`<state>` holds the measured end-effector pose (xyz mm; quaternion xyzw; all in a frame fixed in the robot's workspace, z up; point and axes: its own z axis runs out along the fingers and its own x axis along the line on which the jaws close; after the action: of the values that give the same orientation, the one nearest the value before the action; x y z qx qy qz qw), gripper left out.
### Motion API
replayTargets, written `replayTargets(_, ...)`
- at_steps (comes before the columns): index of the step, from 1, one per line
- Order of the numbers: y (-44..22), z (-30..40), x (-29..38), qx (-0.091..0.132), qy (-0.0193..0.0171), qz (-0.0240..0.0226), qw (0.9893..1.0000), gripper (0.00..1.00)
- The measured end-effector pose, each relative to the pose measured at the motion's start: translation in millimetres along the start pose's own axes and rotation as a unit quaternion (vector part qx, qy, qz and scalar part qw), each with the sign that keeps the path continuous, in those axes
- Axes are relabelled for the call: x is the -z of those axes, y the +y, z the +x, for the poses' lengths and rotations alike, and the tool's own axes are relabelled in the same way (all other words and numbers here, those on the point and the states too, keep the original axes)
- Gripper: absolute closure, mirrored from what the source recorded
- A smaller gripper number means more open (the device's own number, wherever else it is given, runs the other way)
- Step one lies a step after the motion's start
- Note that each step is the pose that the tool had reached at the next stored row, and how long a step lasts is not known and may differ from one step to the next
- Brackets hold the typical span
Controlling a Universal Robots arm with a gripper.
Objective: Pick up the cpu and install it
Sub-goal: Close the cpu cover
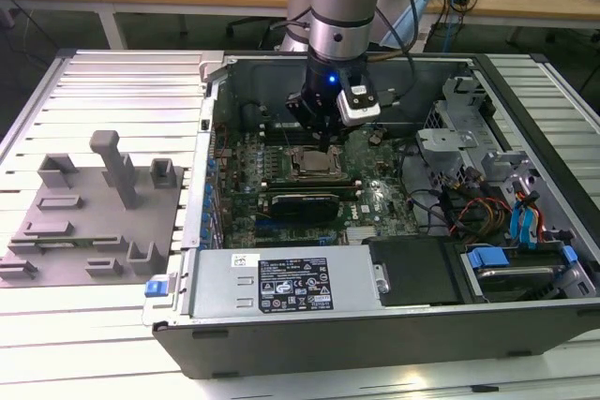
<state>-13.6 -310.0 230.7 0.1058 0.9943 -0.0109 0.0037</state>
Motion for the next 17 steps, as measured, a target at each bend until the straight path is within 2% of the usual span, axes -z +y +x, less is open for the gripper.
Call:
replayTargets(4,0.0,0.0,-0.8,0.046,-0.0010,-0.0003,0.9989,0.89)
replayTargets(7,0.0,0.0,-1.6,0.081,-0.0018,0.0000,0.9967,0.89)
replayTargets(8,0.0,0.1,-1.8,0.098,-0.0025,0.0035,0.9952,0.89)
replayTargets(9,-0.1,0.5,-1.8,0.105,-0.0034,0.0105,0.9945,0.89)
replayTargets(10,-0.2,1.2,-2.1,0.108,-0.0037,0.0122,0.9941,0.89)
replayTargets(14,-1.9,5.4,-4.4,0.111,-0.0038,0.0124,0.9938,0.89)
replayTargets(17,-3.8,13.2,-6.4,0.112,-0.0038,0.0123,0.9936,0.89)
